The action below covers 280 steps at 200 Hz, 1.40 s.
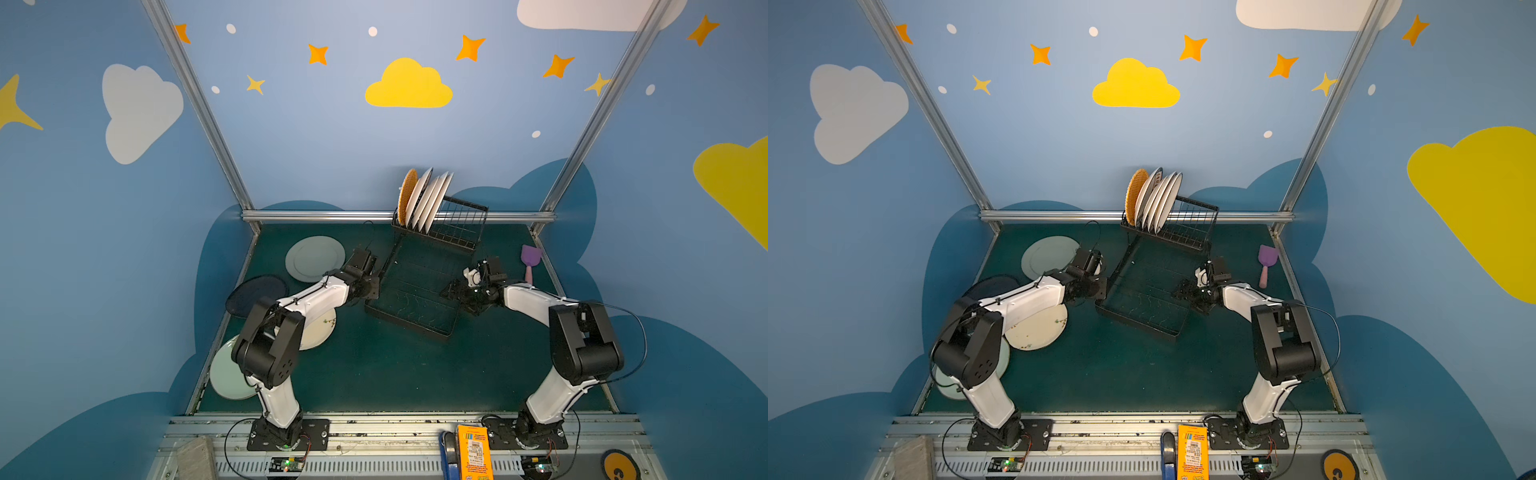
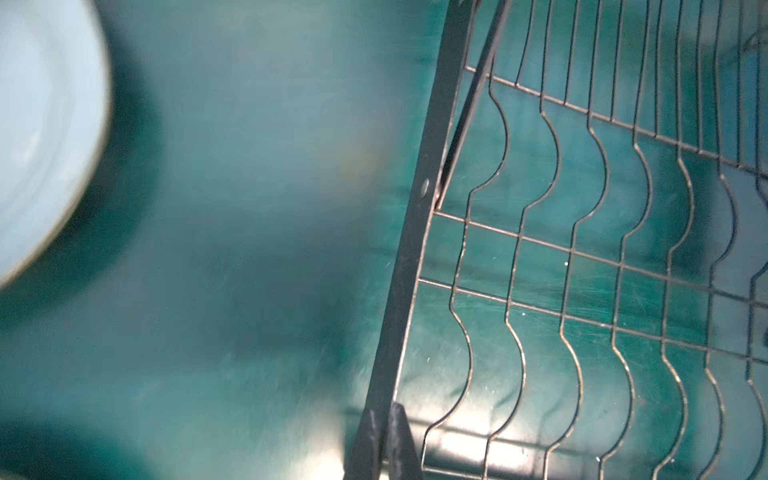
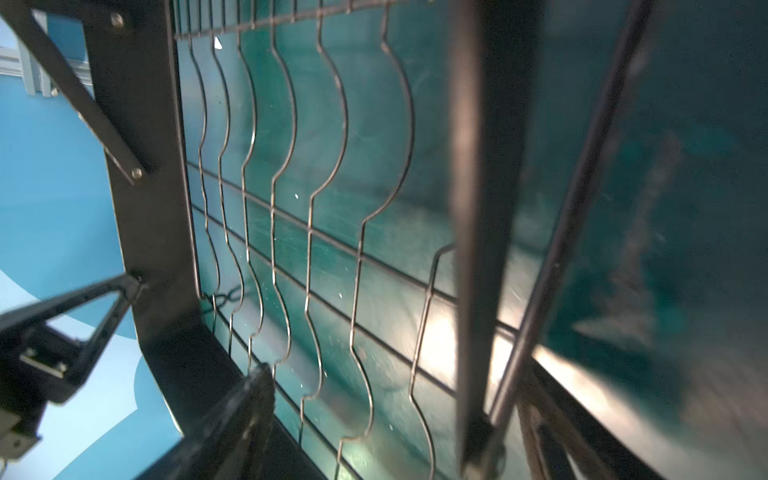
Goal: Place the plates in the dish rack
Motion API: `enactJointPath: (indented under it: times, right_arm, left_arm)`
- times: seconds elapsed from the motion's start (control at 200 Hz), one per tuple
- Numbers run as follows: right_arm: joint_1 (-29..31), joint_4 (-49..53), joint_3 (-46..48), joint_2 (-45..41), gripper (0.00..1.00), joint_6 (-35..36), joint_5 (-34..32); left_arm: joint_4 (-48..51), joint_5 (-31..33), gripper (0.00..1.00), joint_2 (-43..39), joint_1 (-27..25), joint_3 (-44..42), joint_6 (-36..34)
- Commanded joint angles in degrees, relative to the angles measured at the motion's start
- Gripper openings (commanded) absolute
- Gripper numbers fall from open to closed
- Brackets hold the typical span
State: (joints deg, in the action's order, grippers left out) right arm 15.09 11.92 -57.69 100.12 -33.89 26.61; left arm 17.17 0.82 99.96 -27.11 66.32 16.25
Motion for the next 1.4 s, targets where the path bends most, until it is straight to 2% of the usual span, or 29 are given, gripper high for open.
enactJointPath:
  times: [0.0,0.205,0.451,0.811,0.986,1.216,1.247,1.317,1.397]
  right_arm:
    - [2.0,-2.9,-4.3,2.7,0.88,1.7,6.5]
    - [2.7,-1.7,-9.3,6.0,0.88,2.7,8.4]
    - [2.8,0.8,-13.4,8.9,0.88,4.0,9.4]
    - [0.8,-1.2,-8.7,4.2,0.88,1.5,6.9]
    - [-0.2,-1.2,-7.5,2.9,0.88,1.5,6.7]
    - [-2.4,-0.5,-7.1,1.1,0.88,0.8,6.5]
    - [-2.4,-0.7,-7.0,0.7,0.88,0.6,6.3]
    - [-2.7,-0.8,-6.4,-0.5,0.88,0.0,5.6]
    - [-2.9,-0.9,-5.8,-1.6,0.88,-0.6,5.3]
  left_arm:
    - [5.5,5.0,0.04,-2.3,-1.8,-4.4,12.0]
    - [5.0,9.8,0.04,-8.1,-3.8,-10.4,22.1]
    - [5.1,14.7,0.04,-11.0,-8.1,-13.5,28.5]
    - [1.8,10.4,0.04,-5.5,-8.9,-8.8,26.2]
    - [2.1,10.3,0.04,-3.0,-9.7,-5.9,26.4]
    - [3.9,11.7,0.04,-4.1,-9.9,-5.2,26.9]
    - [4.4,12.0,0.06,-4.7,-9.7,-5.2,26.9]
    - [6.0,12.8,0.17,-6.2,-9.8,-5.1,26.6]
    - [7.5,13.1,0.23,-8.2,-9.8,-5.1,26.2]
